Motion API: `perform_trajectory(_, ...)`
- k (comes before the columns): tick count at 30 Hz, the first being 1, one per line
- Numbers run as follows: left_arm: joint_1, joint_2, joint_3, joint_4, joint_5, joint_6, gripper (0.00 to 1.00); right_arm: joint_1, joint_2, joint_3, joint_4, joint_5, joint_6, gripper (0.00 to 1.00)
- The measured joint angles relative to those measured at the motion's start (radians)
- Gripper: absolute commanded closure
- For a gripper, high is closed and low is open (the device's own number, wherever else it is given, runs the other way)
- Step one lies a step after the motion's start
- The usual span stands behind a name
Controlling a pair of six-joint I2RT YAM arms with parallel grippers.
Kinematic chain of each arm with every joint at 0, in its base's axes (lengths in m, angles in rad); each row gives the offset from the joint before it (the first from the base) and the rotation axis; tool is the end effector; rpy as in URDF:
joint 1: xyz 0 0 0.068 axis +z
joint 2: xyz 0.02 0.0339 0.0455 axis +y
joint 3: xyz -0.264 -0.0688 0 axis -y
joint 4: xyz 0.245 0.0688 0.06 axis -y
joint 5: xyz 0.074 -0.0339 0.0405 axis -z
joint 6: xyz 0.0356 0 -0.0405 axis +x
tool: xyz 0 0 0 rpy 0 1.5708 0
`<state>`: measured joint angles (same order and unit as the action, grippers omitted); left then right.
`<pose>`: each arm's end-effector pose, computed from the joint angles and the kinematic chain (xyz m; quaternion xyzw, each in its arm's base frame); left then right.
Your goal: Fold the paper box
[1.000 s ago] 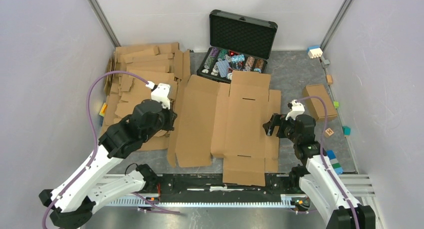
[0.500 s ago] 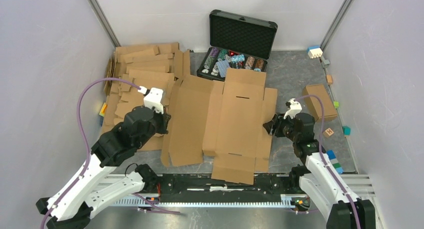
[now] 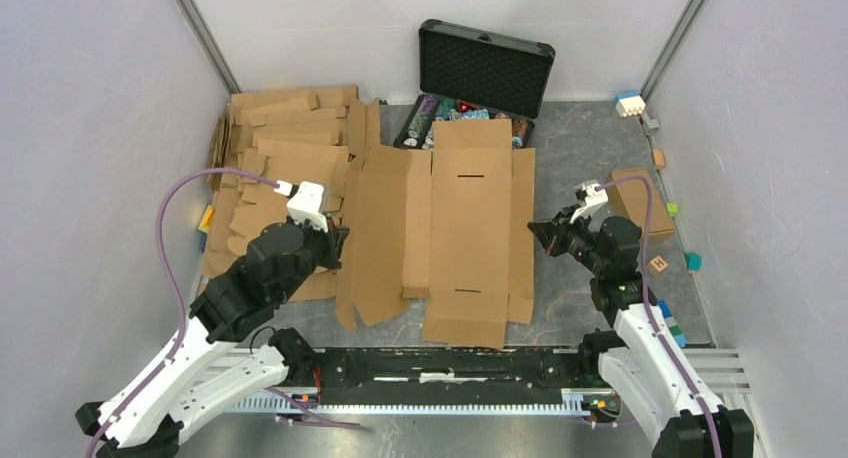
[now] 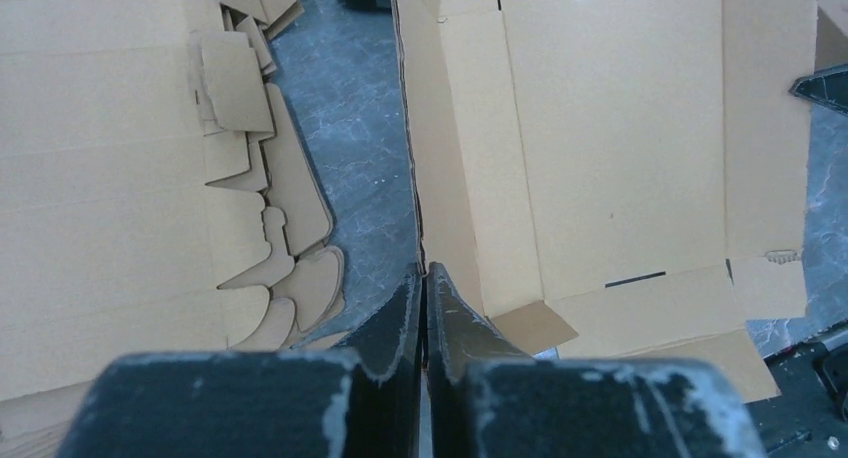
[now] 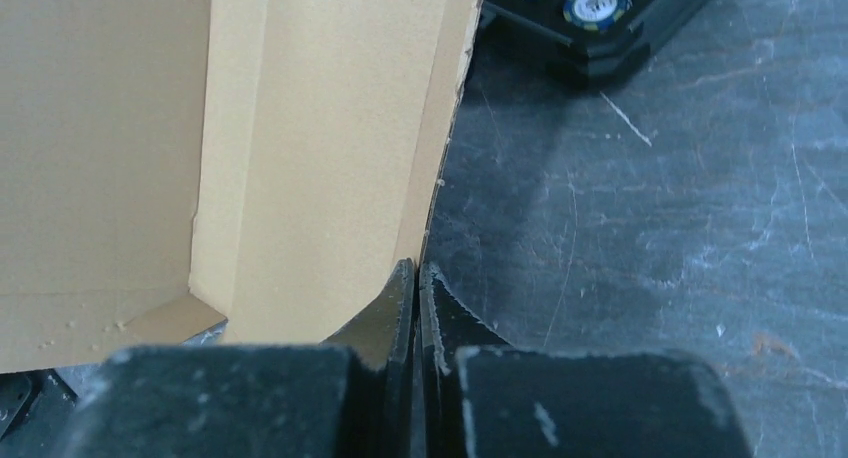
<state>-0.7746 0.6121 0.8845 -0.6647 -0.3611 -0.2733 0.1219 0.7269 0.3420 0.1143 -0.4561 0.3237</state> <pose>0.0966 -0.0770 0.3479 0.1062 0.8170 -0.1443 0.5481 0.1712 0.0368 0.2242 -0.0580 0.7853 0.3058 0.5353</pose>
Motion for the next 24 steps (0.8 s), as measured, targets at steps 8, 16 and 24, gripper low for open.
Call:
perform_trajectory(8, 0.000, -0.032, -0.007, -0.022, -0.097, -0.032, 0.46, 0.003, -0.037, 0.002, 0.068, -0.015, -0.035, 0.98)
perform_trajectory(16, 0.045, 0.097, -0.007, -0.099, -0.112, -0.077, 0.46, 0.003, -0.086, 0.002, 0.076, -0.022, -0.052, 1.00)
perform_trajectory(24, 0.147, 0.100, -0.013, -0.098, -0.045, -0.086, 0.60, 0.003, -0.116, 0.001, 0.080, -0.014, -0.066, 1.00)
